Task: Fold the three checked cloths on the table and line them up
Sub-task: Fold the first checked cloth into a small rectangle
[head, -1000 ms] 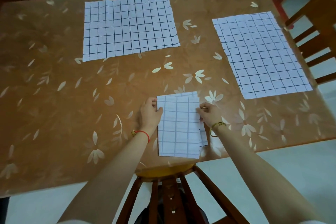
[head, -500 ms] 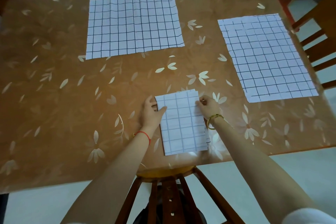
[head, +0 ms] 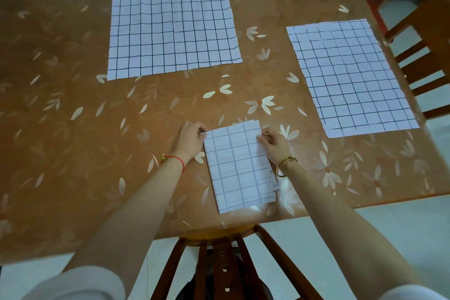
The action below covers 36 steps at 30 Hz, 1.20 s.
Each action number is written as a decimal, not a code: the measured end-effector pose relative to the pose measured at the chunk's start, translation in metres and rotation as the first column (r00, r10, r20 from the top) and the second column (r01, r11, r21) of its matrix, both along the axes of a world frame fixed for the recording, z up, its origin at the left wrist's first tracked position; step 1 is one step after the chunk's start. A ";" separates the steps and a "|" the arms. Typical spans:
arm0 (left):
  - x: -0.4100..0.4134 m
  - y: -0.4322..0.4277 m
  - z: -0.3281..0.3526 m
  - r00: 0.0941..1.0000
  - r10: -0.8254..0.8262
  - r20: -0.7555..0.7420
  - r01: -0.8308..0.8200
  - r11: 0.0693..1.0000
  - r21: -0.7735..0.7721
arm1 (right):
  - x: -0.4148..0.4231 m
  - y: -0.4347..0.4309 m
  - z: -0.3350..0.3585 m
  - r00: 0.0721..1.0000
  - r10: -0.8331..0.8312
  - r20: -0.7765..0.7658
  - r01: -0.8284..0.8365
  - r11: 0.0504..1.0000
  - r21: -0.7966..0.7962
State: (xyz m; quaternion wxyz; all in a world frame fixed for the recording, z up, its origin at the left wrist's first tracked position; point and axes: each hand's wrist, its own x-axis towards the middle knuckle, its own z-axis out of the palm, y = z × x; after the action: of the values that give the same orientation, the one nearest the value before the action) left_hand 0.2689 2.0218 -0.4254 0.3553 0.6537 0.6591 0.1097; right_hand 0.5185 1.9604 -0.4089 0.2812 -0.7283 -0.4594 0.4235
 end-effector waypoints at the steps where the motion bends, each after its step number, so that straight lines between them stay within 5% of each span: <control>1: 0.000 0.001 0.001 1.000 0.001 0.002 -0.001 1.000 -0.006 | 0.000 0.001 0.000 1.000 -0.010 -0.019 0.010 1.000 -0.001; 14: -0.006 0.000 0.004 0.979 0.162 0.124 -0.151 0.984 -0.095 | -0.008 0.023 -0.013 0.993 -0.073 0.089 0.084 0.989 -0.124; 26: -0.004 -0.017 0.008 0.724 0.532 0.439 -0.430 0.846 -0.317 | -0.011 0.023 -0.016 0.989 -0.097 0.115 0.114 0.981 -0.157; 30: -0.001 -0.023 0.007 0.681 0.575 0.453 -0.456 0.818 -0.350 | -0.011 0.022 -0.017 0.990 -0.102 0.096 0.116 0.981 -0.156; 36: -0.014 -0.029 0.010 0.740 0.480 0.472 -0.384 0.877 -0.290 | -0.013 0.012 -0.016 0.990 -0.132 0.043 0.137 0.981 -0.135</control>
State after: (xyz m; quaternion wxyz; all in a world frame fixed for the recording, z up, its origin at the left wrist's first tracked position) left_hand 0.2546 1.9929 -0.4154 0.5432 0.3926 0.6755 0.3074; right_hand 0.5052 1.9728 -0.4249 0.2504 -0.7826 -0.3835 0.4217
